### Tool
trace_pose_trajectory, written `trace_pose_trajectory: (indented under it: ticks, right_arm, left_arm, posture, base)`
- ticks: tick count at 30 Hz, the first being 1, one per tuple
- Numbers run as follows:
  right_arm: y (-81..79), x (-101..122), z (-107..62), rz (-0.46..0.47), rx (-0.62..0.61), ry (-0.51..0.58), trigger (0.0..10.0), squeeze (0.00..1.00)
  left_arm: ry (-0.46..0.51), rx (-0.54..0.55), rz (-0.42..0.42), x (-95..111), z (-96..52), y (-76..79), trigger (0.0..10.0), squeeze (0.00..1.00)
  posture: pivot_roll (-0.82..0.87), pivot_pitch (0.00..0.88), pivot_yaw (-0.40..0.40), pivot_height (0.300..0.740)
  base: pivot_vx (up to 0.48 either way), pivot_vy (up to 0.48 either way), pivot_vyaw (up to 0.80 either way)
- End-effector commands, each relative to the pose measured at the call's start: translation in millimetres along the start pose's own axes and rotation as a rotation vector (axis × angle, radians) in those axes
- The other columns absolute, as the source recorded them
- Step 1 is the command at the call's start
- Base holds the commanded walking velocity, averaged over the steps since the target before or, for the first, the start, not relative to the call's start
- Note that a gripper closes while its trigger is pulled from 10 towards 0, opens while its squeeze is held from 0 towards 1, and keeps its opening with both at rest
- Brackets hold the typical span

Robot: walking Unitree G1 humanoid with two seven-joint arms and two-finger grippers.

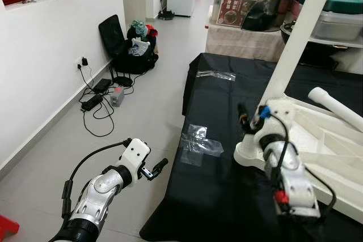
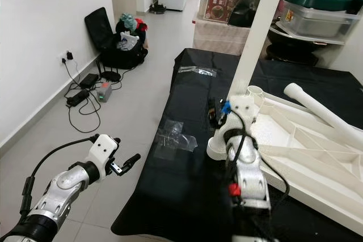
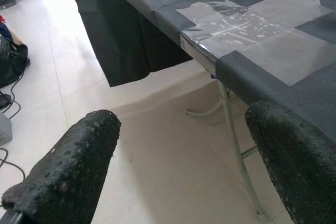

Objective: Building children table

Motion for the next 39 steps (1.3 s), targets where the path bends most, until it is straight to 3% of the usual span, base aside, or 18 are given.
trace_pose_trajectory:
  ticks: [1, 8, 9, 13, 14, 17, 18, 19, 20, 21, 22, 28, 29, 34, 37, 38, 39]
  right_arm:
    - [-5.4, 12, 3.9, -0.055, 0.265, 0.091, 10.0, 0.00]
    - [-4.0, 16, 3.4, -0.116, 0.399, 0.113, 10.0, 0.00]
    - [-3.2, 13, 5.3, -0.136, 0.532, 0.090, 10.0, 0.00]
    - [-3.1, 12, 5.6, -0.135, 0.569, 0.081, 10.0, 0.00]
    - [-5.5, 10, 4.2, -0.137, 0.609, 0.073, 7.1, 0.00]
    - [-5.5, 10, 4.2, -0.137, 0.609, 0.073, 7.1, 0.00]
    - [-9.8, 9, 0.8, -0.130, 0.650, 0.073, 6.5, 0.00]
    - [-9.8, 9, 0.8, -0.130, 0.650, 0.073, 6.5, 0.00]
    - [-15.5, 7, -5.7, -0.124, 0.718, 0.070, 8.1, 0.00]
    - [-15.5, 7, -5.7, -0.124, 0.718, 0.070, 8.1, 0.00]
    - [-19.2, 4, -10.4, -0.122, 0.760, 0.067, 8.9, 0.00]
    - [-20.1, 3, -13.2, -0.112, 0.786, 0.067, 8.5, 0.00]
    - [-15.4, 5, -11.7, -0.081, 0.803, 0.089, 0.0, 0.00]
    - [-11.2, 8, -8.7, -0.067, 0.814, 0.140, 0.0, 0.00]
    - [-9.7, 12, -5.5, -0.078, 0.756, 0.177, 0.0, 0.00]
    - [-2.1, 11, 6.3, -0.112, 0.567, 0.139, 0.0, 0.00]
    - [-2.1, 11, 6.3, -0.112, 0.567, 0.139, 0.0, 0.00]
  left_arm:
    - [-0.009, -0.008, 0.009, -2, 0.1, 2.2, 10.0, 0.00]
    - [-0.007, -0.008, 0.009, -2, 0.4, 2.3, 10.0, 0.00]
    - [-0.005, -0.004, 0.011, -1, -0.1, 1.4, 10.0, 0.00]
    - [-0.005, -0.003, 0.011, -1, -0.4, 1.2, 10.0, 0.00]
    - [-0.005, -0.002, 0.012, -2, -0.9, 1.1, 10.0, 0.00]
    - [-0.005, -0.002, 0.012, -2, -0.9, 1.1, 10.0, 0.00]
    - [-0.005, -0.002, 0.011, -2, -1.4, 1.1, 10.0, 0.00]
    - [-0.005, -0.002, 0.011, -2, -1.4, 1.1, 10.0, 0.00]
    - [-0.006, -0.004, 0.011, -3, -1.6, 1.5, 10.0, 0.00]
    - [-0.006, -0.004, 0.011, -3, -1.6, 1.5, 10.0, 0.00]
    - [-0.007, -0.006, 0.011, -3, -1.3, 1.8, 10.0, 0.00]
    - [-0.007, -0.009, 0.012, -2, -0.4, 2.2, 10.0, 0.00]
    - [-0.005, -0.014, 0.014, -1, 1.0, 2.6, 10.0, 0.00]
    - [-0.005, -0.017, 0.013, -1, 1.4, 3.9, 10.0, 0.00]
    - [-0.005, -0.018, 0.013, -1, 1.4, 4.1, 10.0, 0.00]
    - [-0.005, -0.018, 0.013, -1, 1.4, 4.1, 10.0, 0.00]
    - [-0.005, -0.018, 0.013, -1, 1.4, 4.1, 10.0, 0.00]
  posture:
    - [0.09, 0.000, -0.092, 0.740]
    - [0.09, 0.000, -0.096, 0.740]
    - [0.10, 0.000, -0.104, 0.740]
    - [0.10, 0.000, -0.104, 0.740]
    - [0.11, 0.000, -0.110, 0.740]
    - [0.11, 0.000, -0.110, 0.740]
    - [0.11, 0.000, -0.110, 0.740]
    - [0.11, 0.000, -0.110, 0.740]
    - [0.11, 0.000, -0.108, 0.740]
    - [0.11, 0.000, -0.108, 0.740]
    - [0.10, 0.000, -0.104, 0.740]
    - [0.10, 0.000, -0.101, 0.740]
    - [0.10, 0.000, -0.099, 0.740]
    - [0.10, 0.000, -0.098, 0.740]
    - [0.10, 0.000, -0.098, 0.740]
    - [0.10, 0.000, -0.098, 0.740]
    - [0.10, 0.000, -0.098, 0.740]
  base:
    - [0.000, 0.000, 0.00]
    - [0.000, 0.000, 0.00]
    - [0.000, 0.000, 0.00]
    - [0.000, 0.000, 0.00]
    - [0.000, 0.000, 0.00]
    - [0.000, 0.000, 0.00]
    - [0.000, 0.000, 0.00]
    - [0.000, 0.000, 0.00]
    - [0.000, 0.000, 0.00]
    - [0.000, 0.000, 0.00]
    - [0.000, 0.000, 0.00]
    - [0.000, 0.000, 0.00]
    - [0.000, 0.000, 0.00]
    - [0.000, 0.000, 0.00]
    - [0.000, 0.000, 0.00]
    - [0.000, 0.000, 0.00]
    - [0.000, 0.000, 0.00]
Point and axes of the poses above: a point about 5 cm out from each wrist's last joint towards the gripper, its own z axis pointing out of the wrist towards the gripper, its own x axis along the axis of the wrist's last joint, y = z × x, the point moved 2 cm from there along z, pointing out of the wrist towards the gripper, and after that the axes turned 10 degrees about -z, right-handed, at the moved point
